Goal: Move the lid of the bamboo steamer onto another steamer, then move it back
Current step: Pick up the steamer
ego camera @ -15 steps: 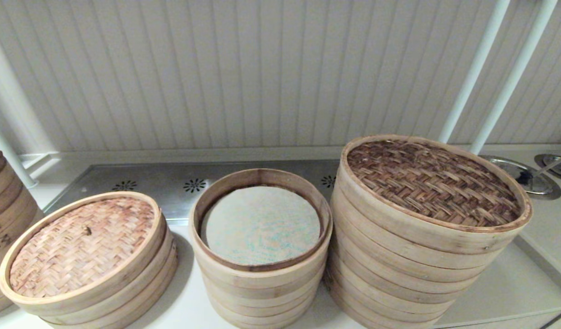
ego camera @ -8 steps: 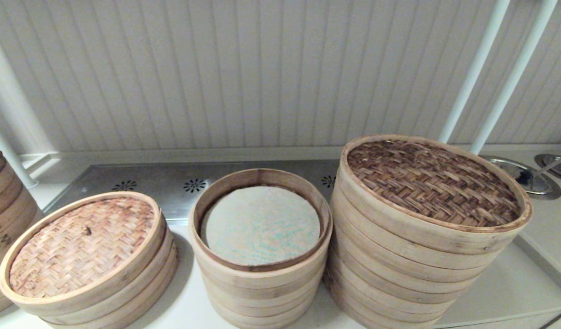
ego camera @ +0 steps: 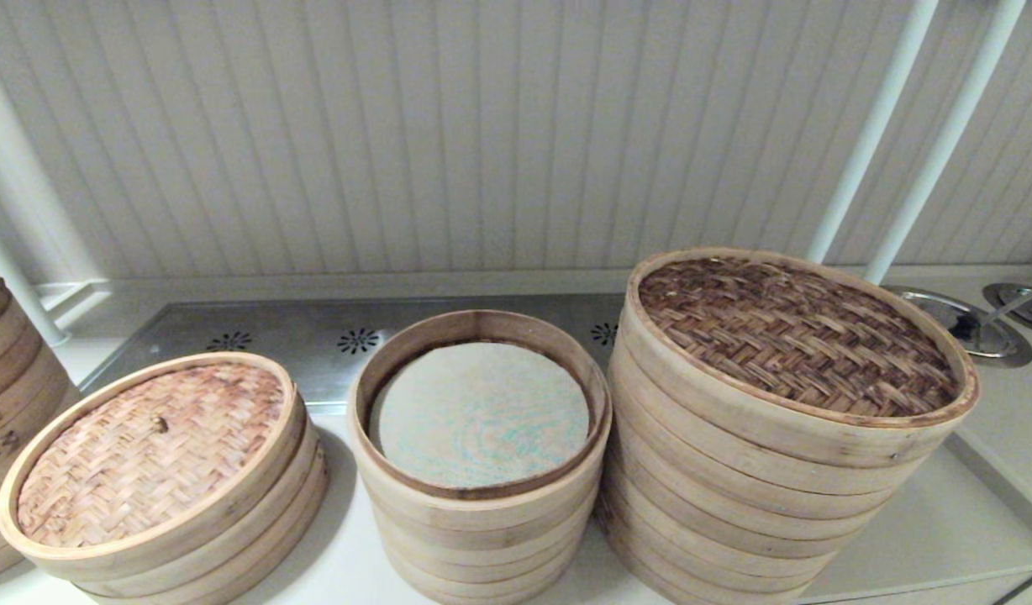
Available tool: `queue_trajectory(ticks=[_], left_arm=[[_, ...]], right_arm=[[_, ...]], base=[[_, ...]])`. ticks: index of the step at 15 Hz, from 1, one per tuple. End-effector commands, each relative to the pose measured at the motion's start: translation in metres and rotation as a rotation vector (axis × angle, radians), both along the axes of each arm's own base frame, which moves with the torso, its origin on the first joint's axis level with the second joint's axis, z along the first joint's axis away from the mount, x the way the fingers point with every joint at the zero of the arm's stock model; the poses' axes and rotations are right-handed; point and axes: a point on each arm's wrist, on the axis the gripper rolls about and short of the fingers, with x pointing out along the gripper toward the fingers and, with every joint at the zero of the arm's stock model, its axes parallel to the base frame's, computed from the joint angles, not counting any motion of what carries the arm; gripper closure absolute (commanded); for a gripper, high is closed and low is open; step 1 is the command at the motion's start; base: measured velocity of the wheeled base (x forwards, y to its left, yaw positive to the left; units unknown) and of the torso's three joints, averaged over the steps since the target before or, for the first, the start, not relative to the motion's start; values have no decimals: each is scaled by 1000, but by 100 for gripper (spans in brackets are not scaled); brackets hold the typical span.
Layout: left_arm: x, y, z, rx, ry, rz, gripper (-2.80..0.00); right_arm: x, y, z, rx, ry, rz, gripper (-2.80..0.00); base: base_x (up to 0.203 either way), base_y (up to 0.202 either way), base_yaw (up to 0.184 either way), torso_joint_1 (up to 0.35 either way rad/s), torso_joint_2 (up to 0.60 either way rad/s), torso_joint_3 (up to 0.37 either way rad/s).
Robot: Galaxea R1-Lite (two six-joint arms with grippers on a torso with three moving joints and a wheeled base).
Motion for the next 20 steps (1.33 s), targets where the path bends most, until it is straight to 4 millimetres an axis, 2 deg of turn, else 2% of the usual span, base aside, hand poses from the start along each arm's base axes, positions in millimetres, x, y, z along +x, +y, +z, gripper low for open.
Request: queue_trajectory(ticks=[1, 8, 9, 11, 14, 20], left_arm=[[0, 0, 0, 0, 0, 0, 0], [0, 0, 0, 0, 1, 0, 0], [0, 0, 0, 0, 0, 0, 0], [0, 0, 0, 0, 0, 0, 0], [0, 0, 0, 0, 0, 0, 0], [0, 0, 0, 0, -1, 0, 0]], right_arm=[[0, 0, -1, 0, 6, -1, 0], [0, 0, 1, -20, -8, 3, 0], [-2, 0, 7, -20, -28, 6, 0], [-6, 0, 33, -20, -75, 4, 0], [2, 0, 75, -16, -70, -6, 0], [56, -3, 140, -6, -91, -107, 0]], base=[[0, 0, 0, 0, 0, 0], [0, 0, 0, 0, 0, 0], [0, 0, 0, 0, 0, 0], [0, 0, 0, 0, 0, 0], [0, 0, 0, 0, 0, 0], [0, 0, 0, 0, 0, 0]])
